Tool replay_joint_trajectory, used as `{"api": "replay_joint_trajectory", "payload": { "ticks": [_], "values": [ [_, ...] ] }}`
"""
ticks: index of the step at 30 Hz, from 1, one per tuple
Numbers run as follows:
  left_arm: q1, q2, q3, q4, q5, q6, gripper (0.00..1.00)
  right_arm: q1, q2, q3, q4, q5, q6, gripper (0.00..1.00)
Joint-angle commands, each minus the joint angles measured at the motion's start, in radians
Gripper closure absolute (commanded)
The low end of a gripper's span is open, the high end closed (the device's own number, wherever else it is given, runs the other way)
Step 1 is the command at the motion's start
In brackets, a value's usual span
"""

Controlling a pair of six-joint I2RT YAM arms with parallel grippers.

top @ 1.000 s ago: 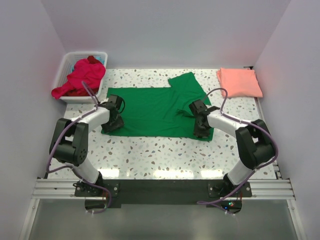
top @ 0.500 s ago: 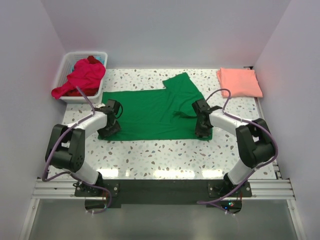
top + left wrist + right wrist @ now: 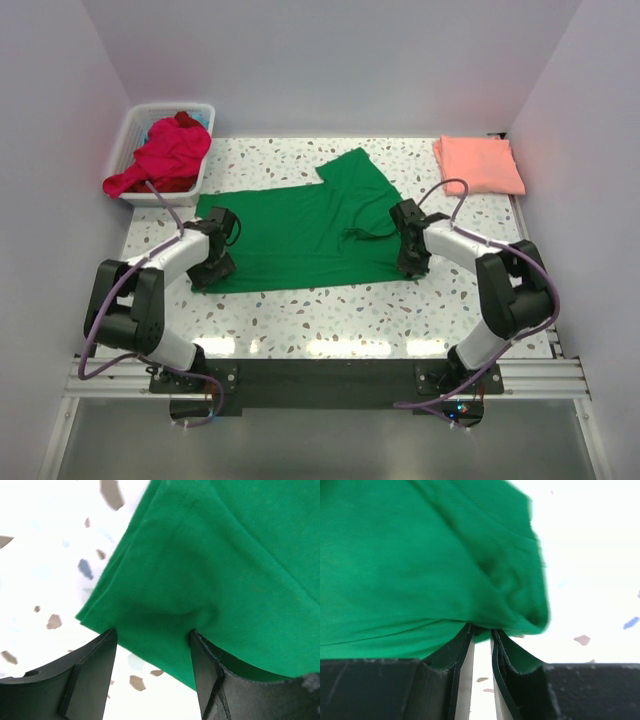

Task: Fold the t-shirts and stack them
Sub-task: Fold the tshirt

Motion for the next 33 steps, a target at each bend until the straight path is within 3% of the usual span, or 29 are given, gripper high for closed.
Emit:
{"api": "replay_joint_trajectory", "payload": {
  "ticks": [1,11,17,21,26,33],
  "values": [
    [0.018,-0.049,-0.023,-0.121,-0.055,0.004,0.36,-0.015,-0.084,-0.028,-0.108,0.115,-0.01,0.78],
    [0.016,-0.126,0.158,-0.149,-0.04,0.079,0.36,0.038,-0.183,0.123,-0.15,0.152,-0.051,0.76],
    [0.015,-0.104,0.213,-0.077,-0.031,0.148,0.36,0.06,-0.091,0.185,-0.046,0.068,-0.108,0.7],
    [0.016,-0.081,0.219,0.018,0.064,0.208,0.35,0.061,-0.011,0.211,0.057,0.01,-0.139,0.66],
    [0.016,-0.07,0.205,0.175,0.181,0.277,0.35,0.061,0.111,0.246,0.162,-0.021,-0.167,0.66],
    [0.016,-0.047,0.224,0.215,0.218,0.356,0.35,0.07,0.231,0.317,0.191,-0.017,-0.202,0.67]
  ]
}}
